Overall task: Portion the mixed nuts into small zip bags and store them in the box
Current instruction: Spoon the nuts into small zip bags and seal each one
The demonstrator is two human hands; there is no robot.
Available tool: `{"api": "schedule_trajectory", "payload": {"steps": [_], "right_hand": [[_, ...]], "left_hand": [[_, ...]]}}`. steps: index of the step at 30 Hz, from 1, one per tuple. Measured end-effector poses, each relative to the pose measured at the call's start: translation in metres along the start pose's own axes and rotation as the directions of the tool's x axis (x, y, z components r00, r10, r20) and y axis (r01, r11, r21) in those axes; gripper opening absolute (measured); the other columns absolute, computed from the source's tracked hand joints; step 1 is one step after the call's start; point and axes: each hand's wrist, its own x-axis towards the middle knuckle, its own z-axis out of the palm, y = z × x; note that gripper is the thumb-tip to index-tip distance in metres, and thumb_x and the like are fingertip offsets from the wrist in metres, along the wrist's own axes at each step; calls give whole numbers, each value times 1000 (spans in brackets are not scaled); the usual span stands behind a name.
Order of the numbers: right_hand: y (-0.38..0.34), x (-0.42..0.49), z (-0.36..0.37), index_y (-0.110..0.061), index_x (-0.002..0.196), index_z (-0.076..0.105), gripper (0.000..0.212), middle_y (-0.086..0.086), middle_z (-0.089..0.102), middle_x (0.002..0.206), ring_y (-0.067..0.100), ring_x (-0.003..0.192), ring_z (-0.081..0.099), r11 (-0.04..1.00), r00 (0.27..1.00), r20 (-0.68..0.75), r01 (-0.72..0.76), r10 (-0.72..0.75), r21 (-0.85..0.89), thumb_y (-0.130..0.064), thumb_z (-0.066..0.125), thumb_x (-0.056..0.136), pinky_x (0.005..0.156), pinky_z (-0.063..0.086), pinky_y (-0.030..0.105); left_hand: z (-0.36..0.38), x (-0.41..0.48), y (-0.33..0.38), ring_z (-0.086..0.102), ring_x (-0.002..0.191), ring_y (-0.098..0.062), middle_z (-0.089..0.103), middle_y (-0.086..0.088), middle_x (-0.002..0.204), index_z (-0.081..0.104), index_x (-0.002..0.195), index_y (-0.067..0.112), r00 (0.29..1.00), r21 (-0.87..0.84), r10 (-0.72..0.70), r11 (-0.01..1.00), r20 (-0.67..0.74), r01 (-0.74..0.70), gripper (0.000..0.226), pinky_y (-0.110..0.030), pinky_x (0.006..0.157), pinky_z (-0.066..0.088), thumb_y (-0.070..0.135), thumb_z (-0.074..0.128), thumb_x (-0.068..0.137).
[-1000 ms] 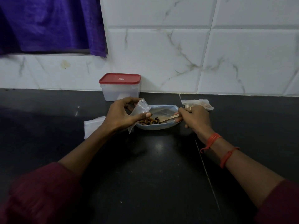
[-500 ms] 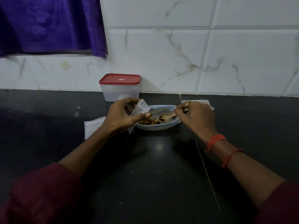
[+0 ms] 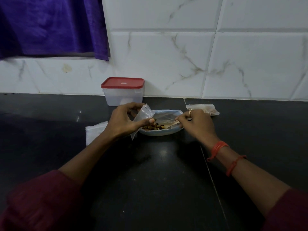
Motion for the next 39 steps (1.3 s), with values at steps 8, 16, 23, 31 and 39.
{"api": "schedule_trajectory", "payload": {"steps": [8, 16, 23, 31, 39], "right_hand": [[-2, -1, -4, -24, 78, 76, 27, -12, 74, 66, 12, 59, 64, 966, 984, 112, -158, 137, 206, -28, 58, 97, 57, 50, 25], [-5, -1, -11, -18, 80, 78, 27, -6, 74, 68, 7, 58, 59, 922, 976, 40, -215, 214, 323, -25, 58, 96, 55, 46, 21], [-10, 2, -16, -22, 81, 77, 26, -4, 74, 68, -2, 44, 53, 872, 966, -13, -227, 258, 434, -24, 56, 96, 44, 40, 13], [-20, -6, -17, -26, 83, 77, 25, -3, 73, 68, 1, 57, 61, 870, 989, -5, -130, 150, 475, -19, 56, 96, 54, 45, 21], [-23, -14, -2, -35, 109, 77, 21, -15, 73, 78, 10, 60, 65, 918, 950, -47, 310, -309, 247, -26, 64, 95, 58, 57, 36]], "left_hand": [[0, -1, 2, 63, 95, -5, 67, 8, 110, 63, 127, 21, 1000, -5, -8, 1000, 9, 8, 81, -16, 73, 53, 67, 74, 62], [0, -3, 1, 61, 98, -7, 63, 10, 115, 60, 130, 24, 1000, 37, -8, 999, 24, 7, 80, -15, 74, 51, 65, 75, 63], [0, -5, 3, 59, 102, -9, 63, 6, 122, 59, 132, 23, 999, 154, 32, 987, 43, -39, 84, -22, 79, 53, 69, 72, 62], [3, -7, 6, 59, 101, -7, 63, 8, 122, 59, 133, 29, 996, 315, 72, 945, 54, -85, 94, -33, 81, 57, 87, 58, 59], [4, -6, 5, 59, 95, -6, 65, 10, 116, 61, 130, 29, 995, 285, 94, 953, 40, -101, 87, -33, 79, 57, 84, 59, 62]]}}
